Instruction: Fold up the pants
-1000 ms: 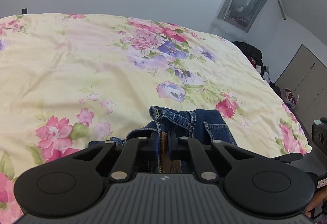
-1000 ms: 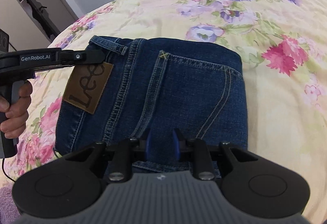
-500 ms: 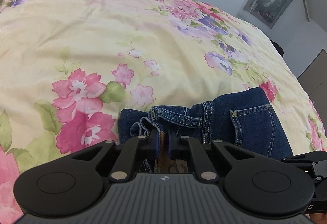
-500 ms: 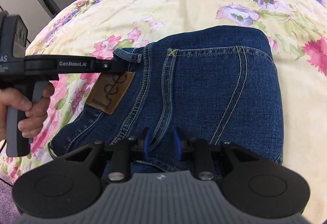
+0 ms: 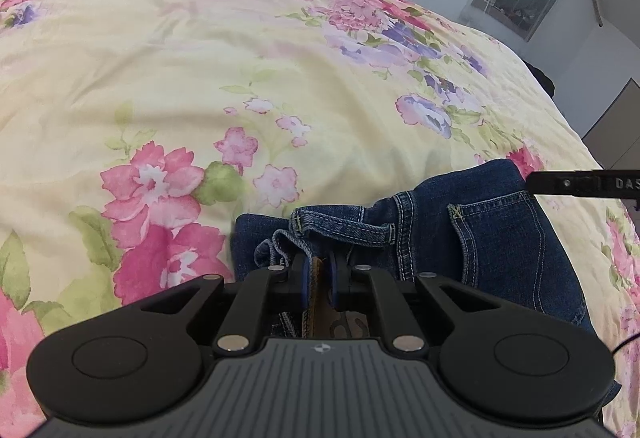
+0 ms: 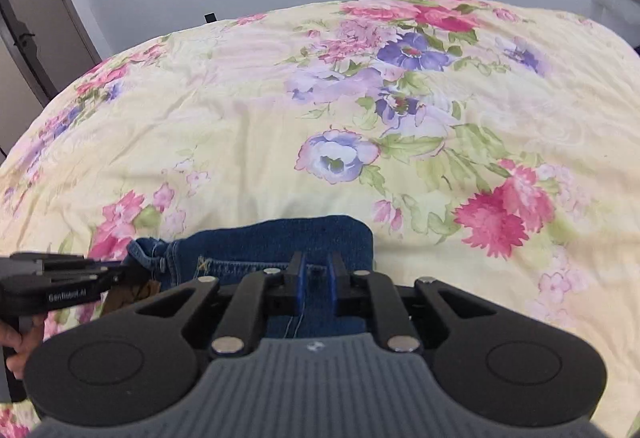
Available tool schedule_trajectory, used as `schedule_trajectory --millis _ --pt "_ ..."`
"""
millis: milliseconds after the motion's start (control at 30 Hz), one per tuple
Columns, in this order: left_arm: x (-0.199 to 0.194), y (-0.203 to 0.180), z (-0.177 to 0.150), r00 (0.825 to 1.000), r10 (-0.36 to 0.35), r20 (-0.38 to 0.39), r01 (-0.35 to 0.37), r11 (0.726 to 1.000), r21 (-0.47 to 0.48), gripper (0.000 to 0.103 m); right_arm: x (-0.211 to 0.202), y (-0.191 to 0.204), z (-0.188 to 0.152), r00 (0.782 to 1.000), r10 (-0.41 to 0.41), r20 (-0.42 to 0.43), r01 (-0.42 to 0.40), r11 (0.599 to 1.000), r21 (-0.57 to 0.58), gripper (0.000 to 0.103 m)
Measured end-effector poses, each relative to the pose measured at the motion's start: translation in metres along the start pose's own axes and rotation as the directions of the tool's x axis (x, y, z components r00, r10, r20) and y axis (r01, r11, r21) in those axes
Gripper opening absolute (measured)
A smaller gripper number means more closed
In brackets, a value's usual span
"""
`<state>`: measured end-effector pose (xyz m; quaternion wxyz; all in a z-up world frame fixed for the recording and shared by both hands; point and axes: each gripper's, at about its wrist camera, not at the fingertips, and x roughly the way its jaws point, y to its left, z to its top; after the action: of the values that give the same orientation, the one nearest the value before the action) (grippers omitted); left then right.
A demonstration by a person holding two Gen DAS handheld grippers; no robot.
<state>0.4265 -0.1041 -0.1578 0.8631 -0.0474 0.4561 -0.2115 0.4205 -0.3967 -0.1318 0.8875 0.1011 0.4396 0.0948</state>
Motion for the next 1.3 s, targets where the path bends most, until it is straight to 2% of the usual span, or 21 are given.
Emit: schedule_trajectory --millis 33,233,367,433,567,600,633,733,967,1100,1300 --pt "0.000 0.001 -0.001 1.000 -0.005 0.005 0.005 1.000 0.001 0.011 0.007 -0.003 0.003 1.000 0.009 -0.005 -0.009 1.000 0.016 0.004" --pt "0.005 0.007 -0.004 0.999 -0.035 0.015 0.035 0.999 0.016 0.014 0.060 -0.006 -0.006 0.995 -0.072 -0.074 0.073 0.997 0.014 0.000" --pt "0.006 0.007 -0.003 0.999 -0.035 0.015 0.035 0.999 0.003 0.016 0.070 -0.009 -0.008 0.993 -0.087 -0.076 0.090 0.995 0.039 0.000" --pt "0.002 0.005 -0.003 1.000 -0.024 0.014 0.024 1.000 0.005 0.018 0.067 -0.002 -0.006 0.991 -0.108 -0.076 0.109 0.994 0.014 0.000" --pt "-0.010 -0.006 0.000 1.000 0.011 -0.001 -0.011 0.998 0.063 0.025 0.039 0.003 -0.007 0.993 -0.105 -0.052 0.105 0.994 -0.003 0.000" --pt "-0.015 -0.008 -0.001 1.000 0.019 -0.007 -0.019 0.998 0.060 0.025 0.030 0.001 -0.009 0.994 -0.098 -0.046 0.098 0.995 0.010 0.001" --pt "-0.020 -0.010 -0.002 1.000 0.029 -0.013 -0.028 0.998 0.059 0.026 0.020 -0.001 -0.011 0.995 -0.089 -0.050 0.090 0.996 0.019 0.007" --pt "-0.040 -0.016 -0.012 0.998 0.058 -0.015 -0.057 0.996 0.071 0.026 -0.008 -0.003 -0.024 0.996 -0.077 -0.055 0.077 0.997 -0.003 0.008" --pt "-0.080 -0.039 -0.048 0.998 0.031 -0.048 -0.024 0.988 0.150 0.026 -0.069 0.005 -0.074 0.994 -0.036 -0.099 0.027 0.995 -0.092 0.008" --pt "-0.084 -0.046 -0.070 0.996 0.043 -0.080 -0.026 0.980 0.195 0.026 -0.085 0.007 -0.113 0.990 -0.040 -0.138 0.024 0.993 -0.114 0.008" --pt "-0.071 -0.036 -0.093 0.986 0.094 -0.140 -0.069 0.983 0.173 0.021 -0.087 -0.001 -0.156 0.982 -0.043 -0.183 0.025 0.995 -0.099 0.008"
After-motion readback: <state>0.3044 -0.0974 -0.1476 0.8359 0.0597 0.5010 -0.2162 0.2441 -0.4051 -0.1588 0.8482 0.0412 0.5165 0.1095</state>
